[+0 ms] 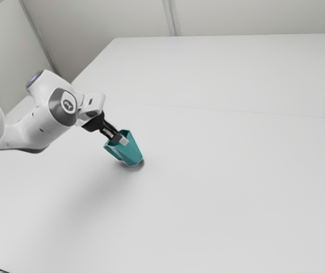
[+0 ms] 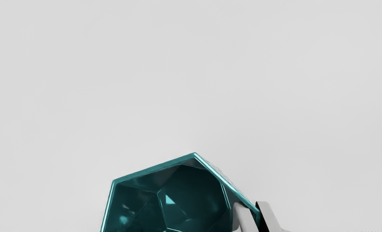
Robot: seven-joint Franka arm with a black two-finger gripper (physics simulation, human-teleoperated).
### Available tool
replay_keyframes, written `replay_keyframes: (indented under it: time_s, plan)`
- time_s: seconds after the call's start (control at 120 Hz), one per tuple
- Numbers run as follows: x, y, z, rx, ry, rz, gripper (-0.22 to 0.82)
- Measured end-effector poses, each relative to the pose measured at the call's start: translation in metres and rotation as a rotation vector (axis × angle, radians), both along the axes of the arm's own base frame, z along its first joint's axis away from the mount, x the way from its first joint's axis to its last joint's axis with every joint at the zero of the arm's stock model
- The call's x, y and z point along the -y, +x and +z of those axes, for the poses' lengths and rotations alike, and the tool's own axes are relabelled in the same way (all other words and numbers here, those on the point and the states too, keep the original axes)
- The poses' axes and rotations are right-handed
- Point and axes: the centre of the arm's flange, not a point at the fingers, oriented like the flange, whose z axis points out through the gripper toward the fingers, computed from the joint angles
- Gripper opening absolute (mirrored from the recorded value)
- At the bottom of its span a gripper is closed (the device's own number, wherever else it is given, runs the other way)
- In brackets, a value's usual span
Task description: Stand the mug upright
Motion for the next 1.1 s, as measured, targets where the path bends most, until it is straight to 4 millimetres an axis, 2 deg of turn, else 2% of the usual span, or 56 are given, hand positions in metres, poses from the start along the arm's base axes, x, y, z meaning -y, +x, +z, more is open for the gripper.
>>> replay_keyframes:
  time_s: [0.167, 0.392, 0.575, 0.692, 0.808, 0.942, 1.042, 1.1]
  plan:
    - [0.017, -0.023, -0.004, -0.055, -0.011, 0.063, -0.18]
    - [0.010, -0.029, -0.010, -0.107, -0.039, 0.174, -0.17]
    - [0.011, -0.028, -0.014, -0.144, -0.066, 0.226, 0.22]
    - [0.011, -0.028, -0.009, -0.146, -0.078, 0.254, 0.38]
    - [0.004, -0.028, 0.006, -0.124, -0.085, 0.289, 0.48]
    - [-0.002, -0.027, 0.016, -0.112, -0.093, 0.319, 0.54]
    - [-0.007, -0.010, 0.028, -0.092, -0.081, 0.316, 0.56]
    - [-0.013, 0.016, 0.053, -0.068, -0.028, 0.275, 0.57]
